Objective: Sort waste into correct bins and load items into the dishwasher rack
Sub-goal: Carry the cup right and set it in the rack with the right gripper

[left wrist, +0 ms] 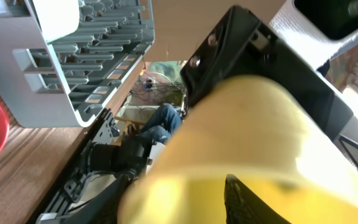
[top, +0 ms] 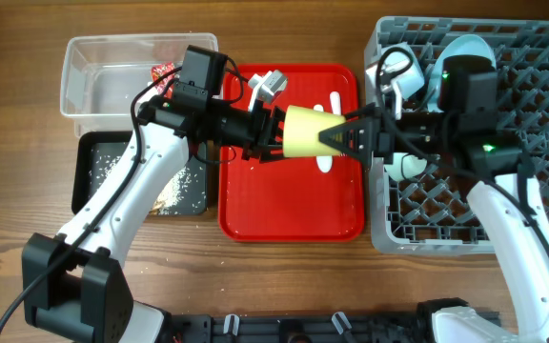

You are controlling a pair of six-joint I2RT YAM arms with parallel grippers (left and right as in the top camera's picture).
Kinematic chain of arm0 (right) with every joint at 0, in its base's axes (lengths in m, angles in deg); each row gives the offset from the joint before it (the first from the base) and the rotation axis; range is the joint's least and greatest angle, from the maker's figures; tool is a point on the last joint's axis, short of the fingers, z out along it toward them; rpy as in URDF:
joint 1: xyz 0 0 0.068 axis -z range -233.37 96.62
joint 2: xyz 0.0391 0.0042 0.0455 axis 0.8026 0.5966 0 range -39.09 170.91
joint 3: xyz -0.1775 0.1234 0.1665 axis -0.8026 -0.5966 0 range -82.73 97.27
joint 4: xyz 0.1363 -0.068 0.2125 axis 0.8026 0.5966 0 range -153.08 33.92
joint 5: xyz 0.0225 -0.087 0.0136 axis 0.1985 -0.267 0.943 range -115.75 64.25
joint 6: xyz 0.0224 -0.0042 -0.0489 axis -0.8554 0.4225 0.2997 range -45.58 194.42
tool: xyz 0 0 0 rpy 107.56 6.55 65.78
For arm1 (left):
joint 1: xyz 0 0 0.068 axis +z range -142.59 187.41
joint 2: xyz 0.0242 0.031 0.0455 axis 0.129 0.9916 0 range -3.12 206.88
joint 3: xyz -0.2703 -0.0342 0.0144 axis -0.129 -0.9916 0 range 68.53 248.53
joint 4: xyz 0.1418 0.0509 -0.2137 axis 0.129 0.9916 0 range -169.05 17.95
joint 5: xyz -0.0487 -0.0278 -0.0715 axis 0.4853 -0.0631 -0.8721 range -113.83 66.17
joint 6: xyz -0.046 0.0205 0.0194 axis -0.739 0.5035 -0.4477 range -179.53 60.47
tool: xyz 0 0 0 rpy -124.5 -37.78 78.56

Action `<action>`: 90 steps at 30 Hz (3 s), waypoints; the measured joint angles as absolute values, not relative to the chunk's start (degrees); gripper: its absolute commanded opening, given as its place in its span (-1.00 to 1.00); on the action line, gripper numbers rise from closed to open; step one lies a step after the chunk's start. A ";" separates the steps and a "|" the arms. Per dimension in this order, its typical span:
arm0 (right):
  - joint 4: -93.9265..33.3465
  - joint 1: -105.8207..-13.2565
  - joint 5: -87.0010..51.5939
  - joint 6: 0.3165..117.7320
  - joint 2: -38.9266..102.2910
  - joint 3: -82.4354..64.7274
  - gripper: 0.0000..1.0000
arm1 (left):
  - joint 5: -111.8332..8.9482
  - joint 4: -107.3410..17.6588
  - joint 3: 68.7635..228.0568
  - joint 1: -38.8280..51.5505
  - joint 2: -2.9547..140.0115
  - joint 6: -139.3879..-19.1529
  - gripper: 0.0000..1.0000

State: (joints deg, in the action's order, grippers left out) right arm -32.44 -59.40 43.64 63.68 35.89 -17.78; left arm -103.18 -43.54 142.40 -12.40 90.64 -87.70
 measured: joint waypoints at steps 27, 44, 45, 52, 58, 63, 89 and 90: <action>-8.58 -44.32 14.70 62.28 33.86 -13.48 0.13 | -87.59 -39.30 142.40 -12.47 90.64 -87.70 0.10; 6.05 -42.85 -16.12 60.64 31.12 -2.09 0.14 | -24.86 -24.61 142.33 -13.98 90.70 -87.13 0.75; 6.27 -42.57 -17.91 60.31 31.12 -2.09 0.13 | -23.86 -24.66 142.33 -13.98 90.77 -87.13 0.76; 7.71 -39.99 -27.90 59.02 32.22 -1.98 0.15 | -19.88 -24.87 142.33 -13.98 92.25 -87.04 0.86; 8.15 -39.55 -29.67 58.91 36.85 -1.98 0.15 | -19.12 -25.07 142.33 -13.98 92.69 -87.02 0.90; 8.28 -39.55 -29.93 58.81 41.70 -1.98 0.15 | -19.09 -25.27 142.33 -13.98 92.69 -87.02 0.90; 2.00 -38.85 -30.96 57.32 57.57 -1.98 0.68 | -18.94 -25.25 142.33 -13.98 92.69 -87.02 0.94; 2.03 -38.85 -30.96 57.28 57.57 -1.98 0.71 | -18.94 -25.25 142.33 -13.98 92.69 -87.02 0.94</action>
